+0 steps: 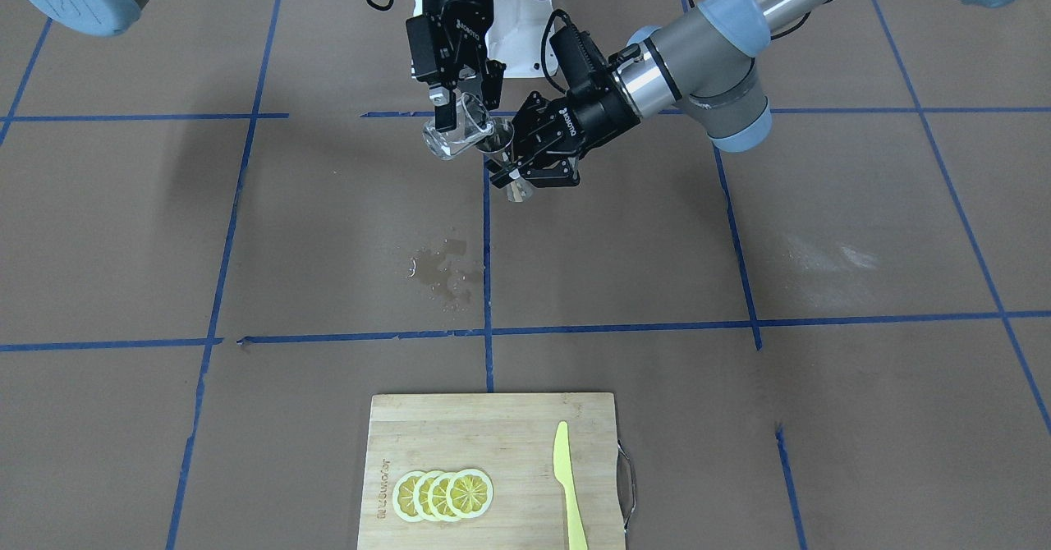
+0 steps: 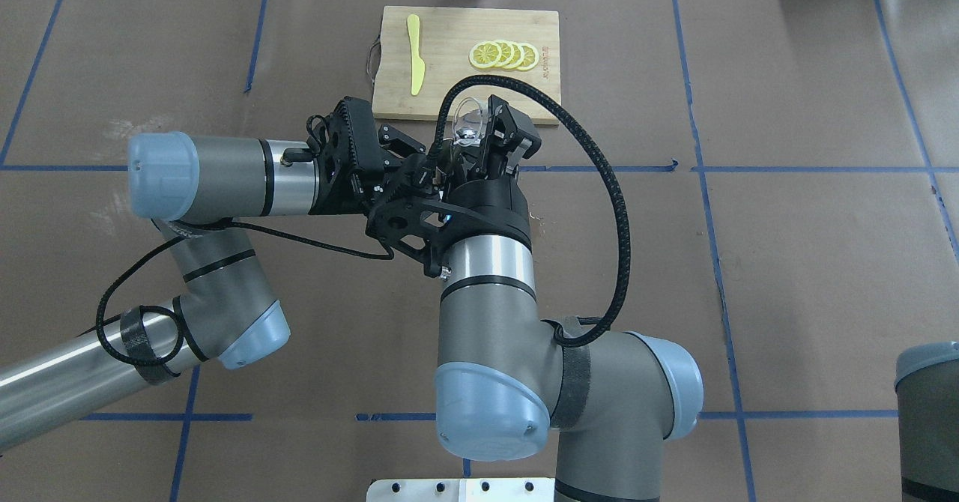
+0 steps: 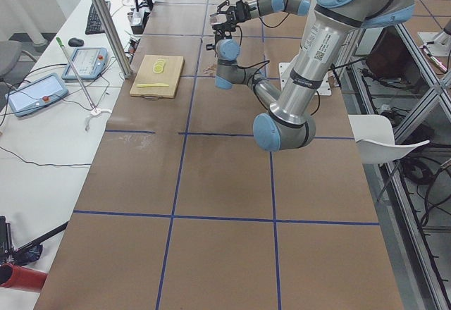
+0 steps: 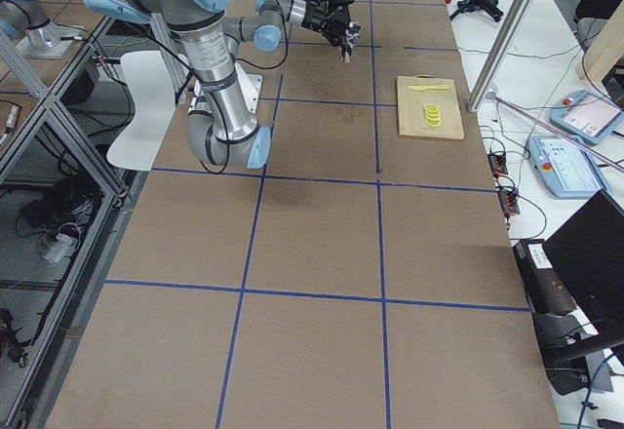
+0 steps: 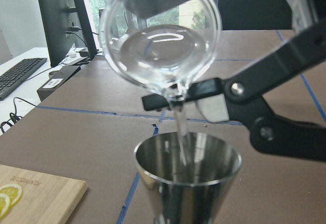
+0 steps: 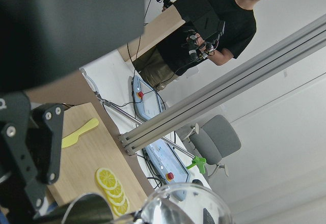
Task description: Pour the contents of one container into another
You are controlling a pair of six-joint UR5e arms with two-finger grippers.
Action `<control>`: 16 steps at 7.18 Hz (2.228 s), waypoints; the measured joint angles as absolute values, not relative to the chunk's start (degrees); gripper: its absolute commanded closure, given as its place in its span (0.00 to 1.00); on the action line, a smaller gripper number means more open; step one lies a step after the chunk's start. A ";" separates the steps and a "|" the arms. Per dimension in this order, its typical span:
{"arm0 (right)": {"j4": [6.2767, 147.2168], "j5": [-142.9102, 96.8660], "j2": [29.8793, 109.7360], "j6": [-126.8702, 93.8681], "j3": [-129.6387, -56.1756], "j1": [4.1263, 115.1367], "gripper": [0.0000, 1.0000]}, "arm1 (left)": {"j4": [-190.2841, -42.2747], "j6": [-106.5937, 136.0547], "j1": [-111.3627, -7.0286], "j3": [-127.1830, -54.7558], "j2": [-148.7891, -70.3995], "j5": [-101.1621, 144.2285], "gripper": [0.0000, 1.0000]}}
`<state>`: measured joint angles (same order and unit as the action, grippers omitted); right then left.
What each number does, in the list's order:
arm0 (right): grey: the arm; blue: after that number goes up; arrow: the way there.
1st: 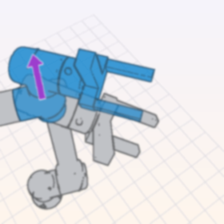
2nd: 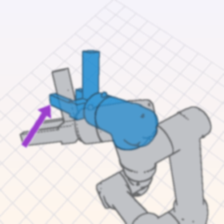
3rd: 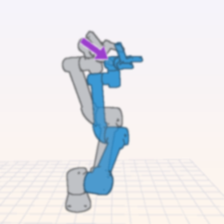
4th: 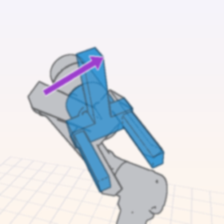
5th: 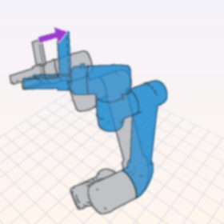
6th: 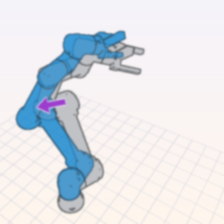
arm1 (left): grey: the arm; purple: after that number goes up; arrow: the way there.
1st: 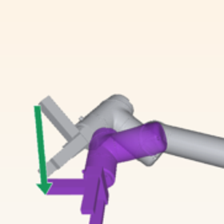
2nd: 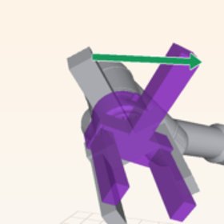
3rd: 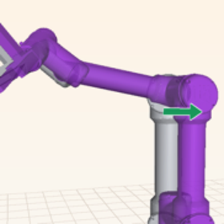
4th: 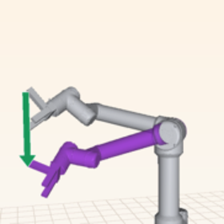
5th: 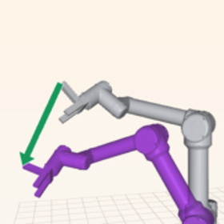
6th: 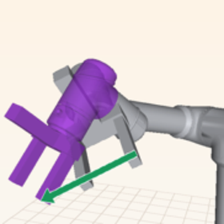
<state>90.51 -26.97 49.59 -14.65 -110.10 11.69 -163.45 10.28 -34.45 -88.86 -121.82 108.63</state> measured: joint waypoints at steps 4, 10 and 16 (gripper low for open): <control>90.53 -26.82 49.80 -14.03 -110.12 11.69 1.00 | -163.42 10.28 -34.45 -88.86 -121.75 108.63 1.00; 90.56 -26.51 49.72 -9.51 -110.04 11.69 1.00 | -163.39 9.99 -34.45 -88.86 -121.85 108.63 1.00; 90.58 -25.75 49.67 -5.12 -109.95 11.69 1.00 | -163.39 9.93 -34.45 -88.86 -121.90 108.63 1.00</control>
